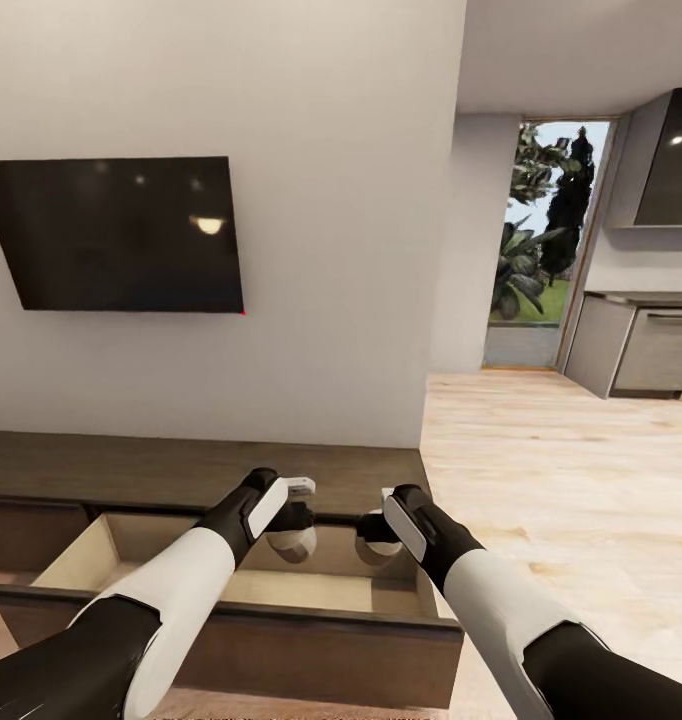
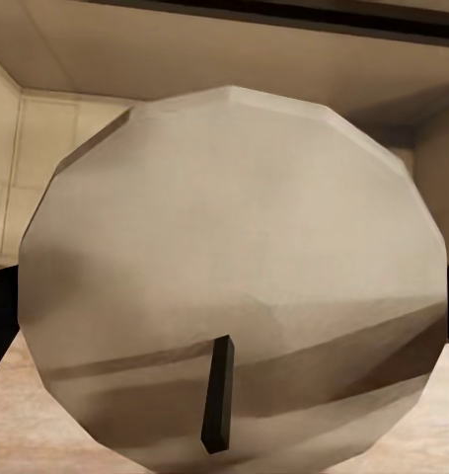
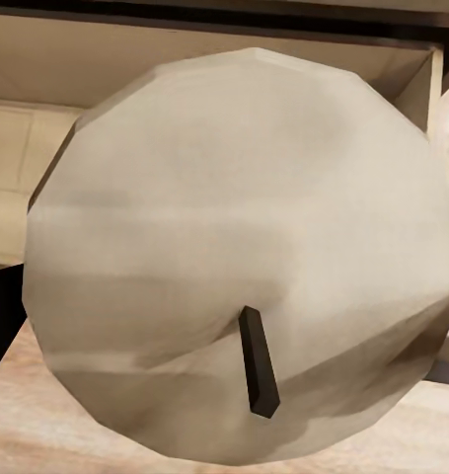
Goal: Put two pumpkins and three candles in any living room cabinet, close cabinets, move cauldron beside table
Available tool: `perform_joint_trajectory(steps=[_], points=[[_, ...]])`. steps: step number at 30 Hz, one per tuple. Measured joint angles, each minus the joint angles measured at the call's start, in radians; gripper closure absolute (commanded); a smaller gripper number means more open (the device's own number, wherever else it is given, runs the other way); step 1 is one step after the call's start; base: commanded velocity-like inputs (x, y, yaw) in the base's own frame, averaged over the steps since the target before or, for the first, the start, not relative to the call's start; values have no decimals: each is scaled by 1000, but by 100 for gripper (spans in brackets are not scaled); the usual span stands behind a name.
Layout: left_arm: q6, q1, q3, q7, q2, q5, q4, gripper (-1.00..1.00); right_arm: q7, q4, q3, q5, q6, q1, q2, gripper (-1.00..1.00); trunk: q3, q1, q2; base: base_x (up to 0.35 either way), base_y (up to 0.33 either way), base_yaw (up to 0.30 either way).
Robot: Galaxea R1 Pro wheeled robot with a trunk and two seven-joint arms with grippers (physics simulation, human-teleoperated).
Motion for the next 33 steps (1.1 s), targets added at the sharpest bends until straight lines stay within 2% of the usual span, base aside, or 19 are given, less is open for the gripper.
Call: perform_joint_trajectory(steps=[9, 15, 22, 33], points=[[0, 0, 0, 0, 0, 0, 0, 100, 0, 0, 0, 0, 0, 1, 0, 100, -28, 35, -63, 0, 0, 0], [0, 0, 0, -1, 0, 0, 0, 100, 0, 0, 0, 0, 0, 0, 0, 100, -28, 35, -63, 0, 0, 0], [-1, 0, 0, -52, 1, -1, 0, 100, 0, 0, 0, 1, 0, 0, 0, 100, -28, 34, -63, 158, 0, 0], [-2, 0, 0, -57, 1, -1, 1, 100, 0, 0, 0, 0, 0, 0, 0, 100, -28, 35, -63, 21, 0, 0]])
